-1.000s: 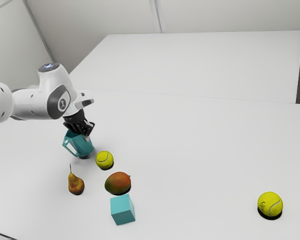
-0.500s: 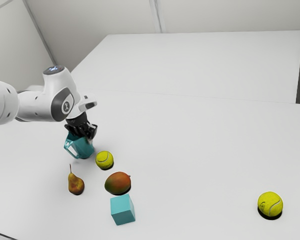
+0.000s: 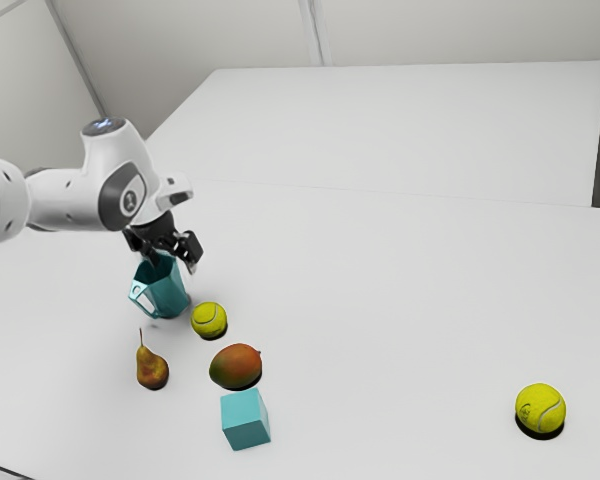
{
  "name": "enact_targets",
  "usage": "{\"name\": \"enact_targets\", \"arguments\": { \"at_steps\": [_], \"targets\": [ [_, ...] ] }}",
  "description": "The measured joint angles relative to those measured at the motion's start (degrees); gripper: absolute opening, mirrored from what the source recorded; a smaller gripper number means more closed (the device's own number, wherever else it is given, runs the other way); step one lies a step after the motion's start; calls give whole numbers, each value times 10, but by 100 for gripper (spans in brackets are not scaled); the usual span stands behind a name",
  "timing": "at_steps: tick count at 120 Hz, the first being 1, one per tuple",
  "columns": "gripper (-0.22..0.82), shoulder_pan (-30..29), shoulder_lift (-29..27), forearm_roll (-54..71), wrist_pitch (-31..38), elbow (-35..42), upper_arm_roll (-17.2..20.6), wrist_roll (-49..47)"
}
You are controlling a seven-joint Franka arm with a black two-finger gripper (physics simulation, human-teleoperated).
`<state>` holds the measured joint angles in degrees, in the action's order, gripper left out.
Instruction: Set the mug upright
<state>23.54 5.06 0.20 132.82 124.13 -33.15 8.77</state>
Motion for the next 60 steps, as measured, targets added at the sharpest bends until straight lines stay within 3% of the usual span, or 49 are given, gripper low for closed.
{"name": "enact_targets", "arguments": {
  "at_steps": [60],
  "targets": [
    [60,3,-47,29,-212,-208,0,15]
  ]
}}
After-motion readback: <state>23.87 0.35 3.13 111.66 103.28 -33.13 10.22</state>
